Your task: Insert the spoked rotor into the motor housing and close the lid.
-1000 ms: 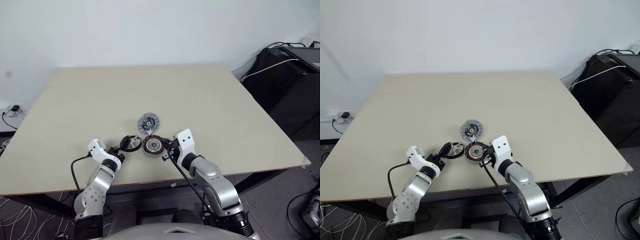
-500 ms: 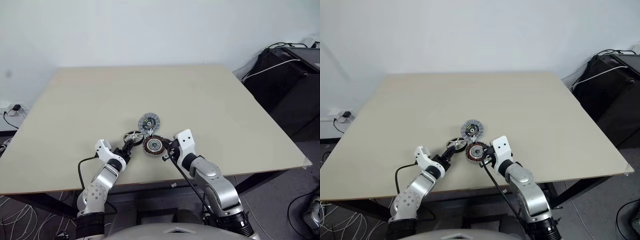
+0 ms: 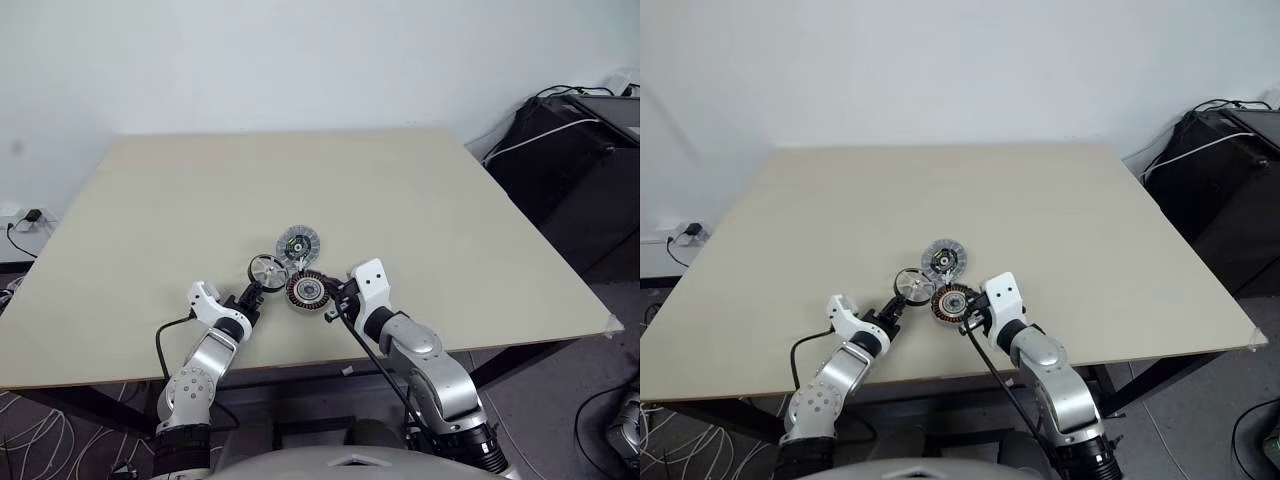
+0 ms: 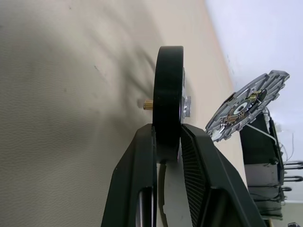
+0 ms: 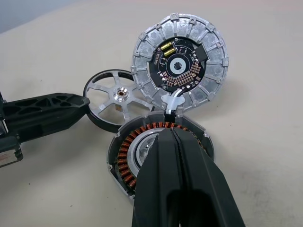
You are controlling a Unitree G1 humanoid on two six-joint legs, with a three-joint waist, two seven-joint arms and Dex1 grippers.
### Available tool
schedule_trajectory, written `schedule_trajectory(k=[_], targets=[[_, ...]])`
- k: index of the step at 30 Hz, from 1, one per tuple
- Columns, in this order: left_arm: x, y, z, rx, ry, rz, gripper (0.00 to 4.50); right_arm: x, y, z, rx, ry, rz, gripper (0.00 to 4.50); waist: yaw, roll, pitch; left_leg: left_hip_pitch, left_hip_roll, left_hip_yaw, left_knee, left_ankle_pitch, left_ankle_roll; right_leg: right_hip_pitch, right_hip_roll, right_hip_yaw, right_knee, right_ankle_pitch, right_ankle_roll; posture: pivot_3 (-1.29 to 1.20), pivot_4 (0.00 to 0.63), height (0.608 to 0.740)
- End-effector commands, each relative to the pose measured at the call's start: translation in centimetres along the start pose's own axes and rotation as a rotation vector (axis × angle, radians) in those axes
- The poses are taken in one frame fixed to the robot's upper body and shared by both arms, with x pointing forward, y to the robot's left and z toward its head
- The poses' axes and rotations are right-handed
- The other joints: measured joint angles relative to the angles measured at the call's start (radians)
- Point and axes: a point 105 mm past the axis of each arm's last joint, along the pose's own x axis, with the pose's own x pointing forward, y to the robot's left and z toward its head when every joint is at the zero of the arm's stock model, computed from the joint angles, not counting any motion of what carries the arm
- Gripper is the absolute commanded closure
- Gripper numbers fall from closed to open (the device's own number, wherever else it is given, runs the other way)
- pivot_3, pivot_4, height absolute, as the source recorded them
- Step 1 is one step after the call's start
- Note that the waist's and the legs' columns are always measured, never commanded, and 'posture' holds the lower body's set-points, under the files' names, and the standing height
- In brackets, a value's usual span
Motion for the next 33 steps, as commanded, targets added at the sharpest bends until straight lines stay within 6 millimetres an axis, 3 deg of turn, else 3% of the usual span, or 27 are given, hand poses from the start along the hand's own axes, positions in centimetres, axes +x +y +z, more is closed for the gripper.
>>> schedule_trajectory(k=[1,5,10,15,22,33], targets=[[0.0,-3.3,0.2,-0.14,-0.104,-0.159,3.87,-0.2,-0.1,1.2,-0.002,-0.048,-0.004,4.5,-0.001,0.0,0.0,0.0,0.0,0.0,0.0,0.0,0.0,0.0,0.0,0.0,0.0,0.0,0.0,0.0,0.0,0.74],[-2.3,-4.3,2.8,-0.203,-0.222,-0.331,3.87,-0.4,-0.1,0.9,0.001,-0.039,-0.009,4.5,-0.002,0.0,0.0,-0.002,0.001,0.0,0.0,0.0,0.0,-0.002,-0.002,0.001,-0.001,0.0,-0.001,0.0,0.0,0.74],[-4.7,-6.2,3.6,-0.235,-0.23,-0.535,3.87,-0.4,0.0,0.7,0.004,-0.032,-0.005,4.5,-0.001,0.0,0.0,-0.002,0.001,0.0,-0.001,0.0,0.0,-0.002,-0.003,0.0,-0.001,-0.001,-0.002,0.0,0.0,0.74],[-5.1,-7.6,1.2,-0.206,-0.069,-0.616,3.87,-0.3,0.1,0.6,0.003,-0.024,0.003,4.5,-0.002,0.0,0.001,-0.001,0.0,0.0,-0.001,0.0,0.0,-0.001,-0.001,0.0,-0.001,-0.001,-0.002,0.0,0.0,0.74],[-2.9,-5.3,-3.0,-0.133,0.174,-0.421,3.87,-0.3,0.1,0.7,0.0,-0.03,0.003,4.5,-0.004,0.0,0.001,-0.001,0.0,0.0,-0.001,0.0,0.0,-0.001,0.002,0.0,-0.001,-0.001,-0.001,0.0,0.0,0.74],[-1.6,-3.8,-4.6,-0.107,0.244,-0.321,3.87,-2.4,0.1,0.1,0.009,-0.022,0.024,4.5,-0.002,0.0,0.001,-0.001,0.0,0.0,0.0,0.0,0.0,-0.001,0.002,0.0,-0.001,-0.001,-0.001,0.0,0.0,0.74]])
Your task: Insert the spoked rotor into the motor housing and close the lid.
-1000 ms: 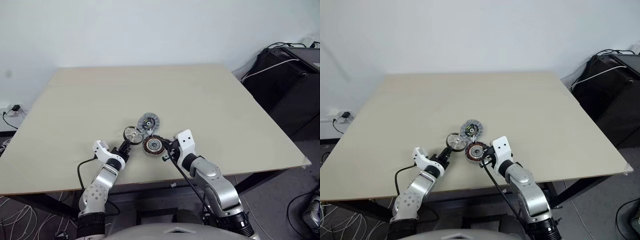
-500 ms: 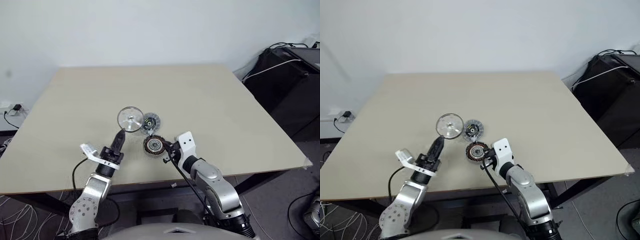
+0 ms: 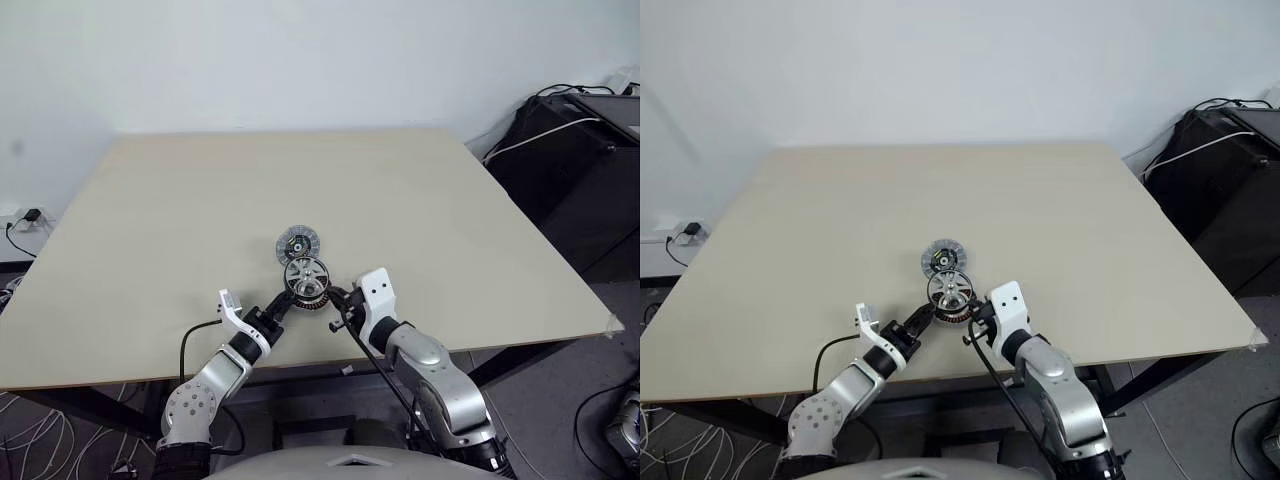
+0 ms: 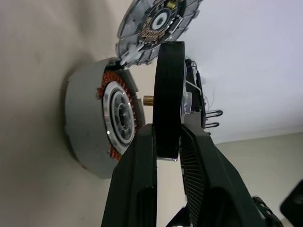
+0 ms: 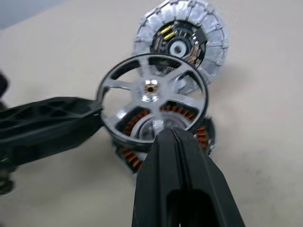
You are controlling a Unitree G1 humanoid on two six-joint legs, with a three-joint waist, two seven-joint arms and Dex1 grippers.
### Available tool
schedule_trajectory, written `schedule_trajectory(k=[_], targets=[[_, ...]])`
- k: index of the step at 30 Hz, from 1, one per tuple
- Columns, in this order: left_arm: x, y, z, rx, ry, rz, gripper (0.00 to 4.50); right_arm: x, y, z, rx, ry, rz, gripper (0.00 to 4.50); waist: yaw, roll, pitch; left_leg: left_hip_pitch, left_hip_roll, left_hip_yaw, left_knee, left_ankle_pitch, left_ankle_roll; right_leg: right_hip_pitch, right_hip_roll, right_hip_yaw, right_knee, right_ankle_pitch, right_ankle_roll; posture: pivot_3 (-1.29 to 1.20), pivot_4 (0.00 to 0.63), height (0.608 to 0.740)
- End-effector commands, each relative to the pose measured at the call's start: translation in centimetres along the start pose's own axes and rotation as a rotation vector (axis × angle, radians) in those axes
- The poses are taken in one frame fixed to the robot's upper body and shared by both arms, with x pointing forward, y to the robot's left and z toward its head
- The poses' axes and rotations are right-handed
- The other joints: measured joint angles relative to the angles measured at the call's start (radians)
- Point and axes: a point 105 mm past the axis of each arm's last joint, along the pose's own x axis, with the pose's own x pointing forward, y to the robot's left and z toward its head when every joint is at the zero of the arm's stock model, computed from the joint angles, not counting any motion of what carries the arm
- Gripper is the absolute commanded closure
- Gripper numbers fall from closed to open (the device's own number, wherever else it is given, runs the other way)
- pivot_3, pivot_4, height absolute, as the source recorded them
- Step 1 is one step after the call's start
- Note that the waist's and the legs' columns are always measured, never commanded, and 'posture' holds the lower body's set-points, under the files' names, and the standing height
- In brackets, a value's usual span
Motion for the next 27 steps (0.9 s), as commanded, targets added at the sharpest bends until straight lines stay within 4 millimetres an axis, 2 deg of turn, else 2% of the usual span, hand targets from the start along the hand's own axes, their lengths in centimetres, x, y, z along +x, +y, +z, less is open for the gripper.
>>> schedule_trajectory(k=[1,8,18,27], targets=[[0.58,-0.72,-0.19,-0.002,0.019,-0.032,3.87,-0.78,-0.02,1.33,-0.013,-0.048,0.011,4.5,0.0,0.0,0.0,0.0,0.0,0.0,0.0,0.0,0.0,0.0,0.0,0.0,0.0,0.0,0.0,0.0,0.0,0.74],[0.58,-0.47,-0.46,-0.019,0.034,-0.021,3.87,-1.57,-0.16,1.13,-0.002,-0.042,0.009,4.5,0.0,0.0,0.0,0.0,0.0,0.0,0.0,0.0,0.0,0.0,-0.001,0.0,0.001,0.0,0.0,0.0,0.0,0.74],[0.54,0.25,-0.42,-0.029,0.032,0.016,3.87,-1.59,-0.2,1.14,-0.002,-0.041,0.003,4.5,0.002,0.0,0.0,0.0,0.0,-0.001,0.0,0.0,0.0,-0.001,-0.004,0.0,0.0,0.0,0.0,0.0,0.0,0.74],[0.65,-0.17,-0.37,-0.026,0.031,-0.007,1.19,-1.44,-0.04,1.13,-0.003,-0.041,0.01,4.5,0.002,0.001,0.0,0.001,0.0,-0.001,0.0,0.0,0.0,0.0,-0.006,0.0,0.0,0.0,0.0,0.0,0.0,0.74]])
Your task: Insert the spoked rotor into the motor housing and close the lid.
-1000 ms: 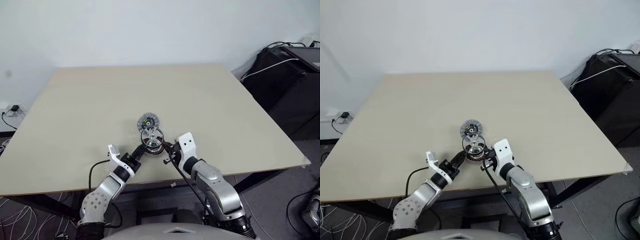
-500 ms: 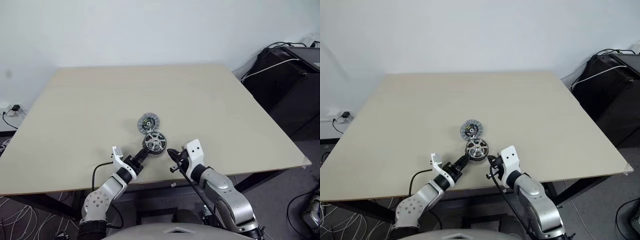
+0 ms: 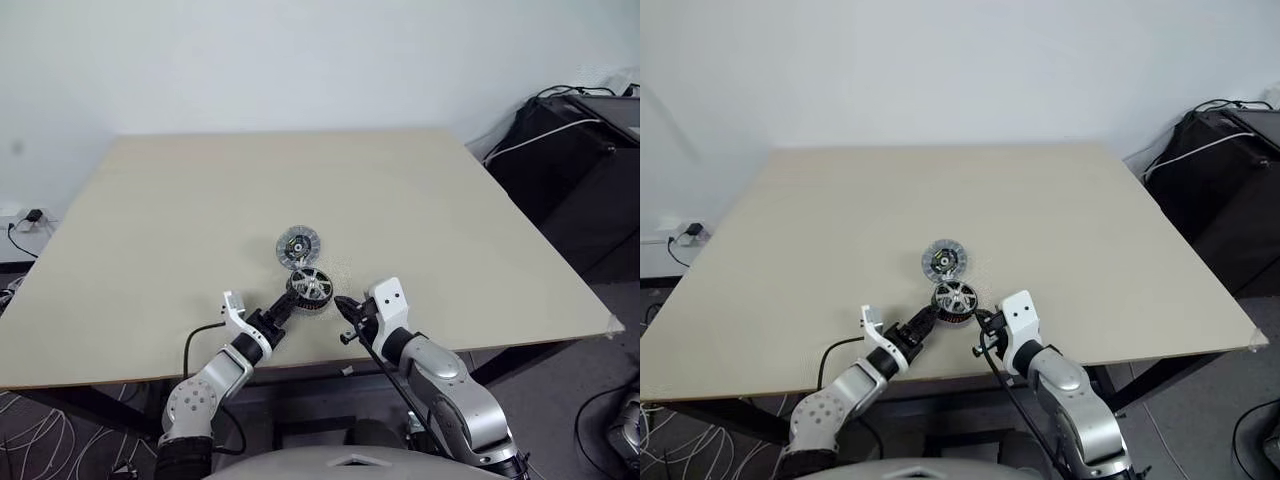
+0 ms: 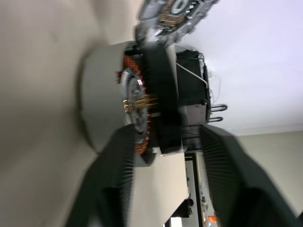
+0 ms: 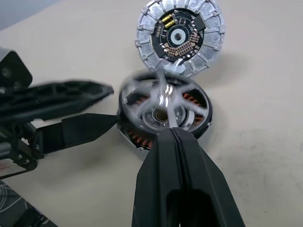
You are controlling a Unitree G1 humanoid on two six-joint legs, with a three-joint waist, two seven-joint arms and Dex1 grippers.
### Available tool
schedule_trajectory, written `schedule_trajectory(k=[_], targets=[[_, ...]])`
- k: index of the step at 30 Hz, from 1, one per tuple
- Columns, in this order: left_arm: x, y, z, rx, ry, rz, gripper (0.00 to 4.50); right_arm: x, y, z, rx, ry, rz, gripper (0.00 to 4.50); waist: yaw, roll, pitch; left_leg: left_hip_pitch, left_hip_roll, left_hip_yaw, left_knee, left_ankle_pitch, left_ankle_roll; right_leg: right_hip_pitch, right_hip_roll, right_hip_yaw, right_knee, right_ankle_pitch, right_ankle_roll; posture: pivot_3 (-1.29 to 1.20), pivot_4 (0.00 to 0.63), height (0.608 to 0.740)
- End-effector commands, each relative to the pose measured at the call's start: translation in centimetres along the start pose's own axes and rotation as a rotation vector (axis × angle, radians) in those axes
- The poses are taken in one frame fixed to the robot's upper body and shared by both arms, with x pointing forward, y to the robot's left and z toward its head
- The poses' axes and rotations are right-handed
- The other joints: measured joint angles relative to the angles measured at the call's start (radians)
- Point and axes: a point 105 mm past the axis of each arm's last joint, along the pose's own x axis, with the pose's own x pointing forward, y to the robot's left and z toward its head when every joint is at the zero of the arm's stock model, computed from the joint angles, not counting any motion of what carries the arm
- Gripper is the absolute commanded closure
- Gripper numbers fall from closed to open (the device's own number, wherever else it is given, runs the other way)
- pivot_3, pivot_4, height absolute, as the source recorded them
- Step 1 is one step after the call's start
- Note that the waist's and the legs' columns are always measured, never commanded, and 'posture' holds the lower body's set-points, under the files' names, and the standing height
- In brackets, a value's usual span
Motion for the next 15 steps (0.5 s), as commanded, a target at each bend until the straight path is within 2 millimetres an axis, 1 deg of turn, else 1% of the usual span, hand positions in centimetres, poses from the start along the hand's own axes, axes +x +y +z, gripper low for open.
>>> schedule_trajectory(k=[1,3,10,13,15], targets=[[0.3,-0.8,0.0,0.007,-0.01,-0.024,0.85,0.0,0.2,1.4,-0.019,-0.052,0.007,4.5,0.0,0.0,0.0,0.0,0.0,0.0,0.0,0.0,0.0,0.0,0.0,0.0,0.0,0.0,0.0,0.0,0.0,0.74],[0.1,-1.2,0.5,0.02,-0.028,-0.041,0.31,0.0,0.2,1.4,-0.018,-0.051,0.005,4.5,-0.001,0.0,0.0,0.0,0.0,0.0,0.0,0.0,0.0,0.0,0.0,0.0,0.0,0.001,-0.001,0.0,0.0,0.74],[-1.9,-3.1,2.7,0.104,-0.14,-0.129,0.31,0.0,0.1,1.2,-0.012,-0.047,0.003,4.5,-0.005,0.0,0.001,-0.001,0.001,0.0,0.0,0.0,0.0,-0.002,0.0,0.0,-0.001,0.001,-0.001,0.0,0.0,0.74],[-2.7,-3.1,3.4,0.227,-0.166,-0.122,0.31,0.1,0.2,1.3,-0.012,-0.049,0.009,4.5,-0.003,0.0,0.001,-0.002,0.001,0.0,-0.001,0.0,0.0,-0.002,0.0,0.0,-0.002,0.001,-0.002,0.0,0.0,0.74],[-3.1,-2.5,3.9,0.349,-0.181,-0.073,0.31,0.3,0.3,1.4,-0.012,-0.053,0.013,4.5,-0.003,0.001,0.001,-0.002,0.0,0.0,-0.001,0.0,0.0,-0.002,0.0,0.001,-0.002,0.001,-0.002,0.0,0.0,0.74]])
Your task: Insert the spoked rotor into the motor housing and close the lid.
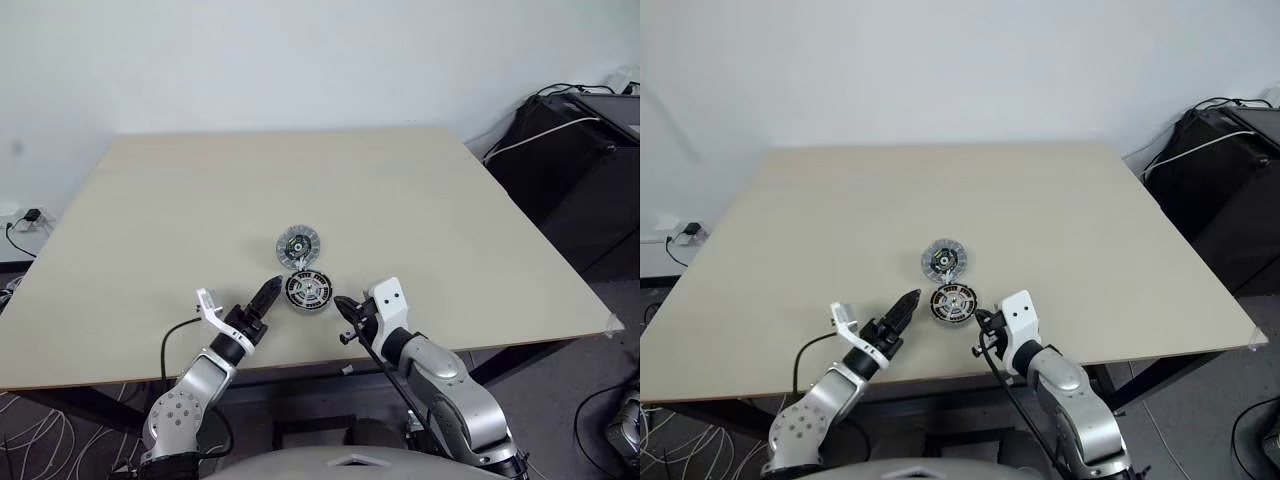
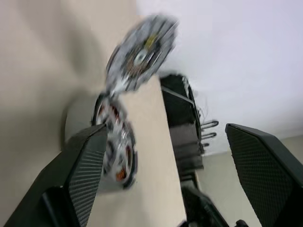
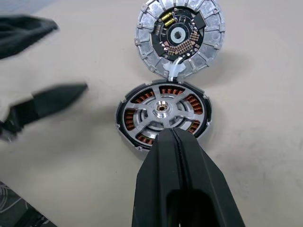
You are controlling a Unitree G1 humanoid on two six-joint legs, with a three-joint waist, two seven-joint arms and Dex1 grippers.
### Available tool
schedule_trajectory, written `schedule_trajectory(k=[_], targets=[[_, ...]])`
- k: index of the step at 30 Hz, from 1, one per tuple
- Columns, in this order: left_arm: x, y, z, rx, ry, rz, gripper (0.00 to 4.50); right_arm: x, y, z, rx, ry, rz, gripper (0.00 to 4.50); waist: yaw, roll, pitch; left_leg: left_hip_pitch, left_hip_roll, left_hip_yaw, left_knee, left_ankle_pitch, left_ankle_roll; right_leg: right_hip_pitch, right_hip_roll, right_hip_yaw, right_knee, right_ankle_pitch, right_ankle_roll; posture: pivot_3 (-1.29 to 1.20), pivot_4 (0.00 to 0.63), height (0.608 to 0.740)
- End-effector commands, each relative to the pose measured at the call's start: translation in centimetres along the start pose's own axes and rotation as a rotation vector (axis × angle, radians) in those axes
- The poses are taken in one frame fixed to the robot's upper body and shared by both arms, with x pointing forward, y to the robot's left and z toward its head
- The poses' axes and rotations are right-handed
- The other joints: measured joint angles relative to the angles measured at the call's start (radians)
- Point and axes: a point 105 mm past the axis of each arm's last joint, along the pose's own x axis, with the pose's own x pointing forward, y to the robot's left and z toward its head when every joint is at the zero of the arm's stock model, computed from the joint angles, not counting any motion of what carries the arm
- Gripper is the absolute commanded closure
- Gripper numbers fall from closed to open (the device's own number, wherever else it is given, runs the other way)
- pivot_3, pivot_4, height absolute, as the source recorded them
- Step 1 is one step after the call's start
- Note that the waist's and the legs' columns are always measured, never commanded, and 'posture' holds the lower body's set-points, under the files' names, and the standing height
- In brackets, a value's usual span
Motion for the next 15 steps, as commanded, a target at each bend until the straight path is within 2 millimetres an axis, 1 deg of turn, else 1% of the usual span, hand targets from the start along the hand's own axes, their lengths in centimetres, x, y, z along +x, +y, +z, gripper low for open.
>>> schedule_trajectory(k=[1,3,6,8,9,11,14,15], targets=[[-0.2,-0.4,1.2,0.21,-0.036,0.001,0.48,0.3,0.2,1.3,-0.015,-0.051,0.013,4.5,0.0,0.0,0.0,0.0,0.0,0.0,0.0,0.0,0.0,0.0,0.0,0.0,0.0,0.0,0.0,0.0,0.0,0.74],[-0.5,0.4,1.5,0.348,-0.033,0.039,0.92,0.5,0.2,1.3,-0.015,-0.049,0.017,4.5,0.0,0.001,0.0,0.0,0.0,0.0,0.0,0.0,0.0,0.0,0.0,0.0,0.0,0.0,0.0,0.0,0.0,0.74],[-1.1,1.4,1.3,0.611,0.009,0.073,1.88,1.3,0.0,1.3,-0.022,-0.041,0.02,4.5,-0.001,0.001,0.001,0.0,0.0,0.001,-0.001,0.0,0.0,0.0,-0.001,0.0,0.0,0.0,0.0,0.0,0.0,0.74],[-1.4,1.7,1.0,0.759,0.035,0.059,2.55,2.0,-0.3,1.3,-0.023,-0.033,0.016,4.5,-0.001,0.002,0.001,0.0,0.0,0.001,-0.002,0.0,0.0,-0.001,-0.002,0.001,0.0,0.0,0.0,0.0,0.0,0.74],[-1.5,1.7,0.9,0.794,0.039,0.049,2.8,2.3,-0.4,1.3,-0.023,-0.03,0.013,4.5,0.0,0.002,0.001,0.0,0.0,0.002,-0.003,0.0,0.0,-0.002,-0.002,0.001,0.0,0.0,0.0,0.0,0.0,0.74],[-1.7,1.8,0.6,0.891,0.049,0.025,3.53,3.4,-0.6,1.3,-0.041,-0.016,0.012,4.5,0.0,0.002,0.001,0.0,0.0,0.003,-0.004,0.0,0.0,-0.003,-0.003,0.002,0.0,0.0,0.0,0.0,0.0,0.74],[-1.8,1.8,0.5,0.974,0.038,0.01,4.49,4.9,-0.8,1.7,-0.055,-0.011,0.021,4.5,0.0,0.003,0.001,-0.001,0.0,0.003,-0.004,0.0,0.0,-0.006,-0.003,0.003,0.001,0.0,0.0,0.0,0.0,0.74],[-1.8,1.7,0.5,1.009,0.033,0.005,4.49,5.3,-0.8,1.9,-0.061,-0.007,0.025,4.5,0.0,0.003,0.001,-0.002,0.0,0.003,-0.005,0.0,0.0,-0.006,-0.003,0.003,0.001,0.0,0.0,0.0,0.0,0.74]])
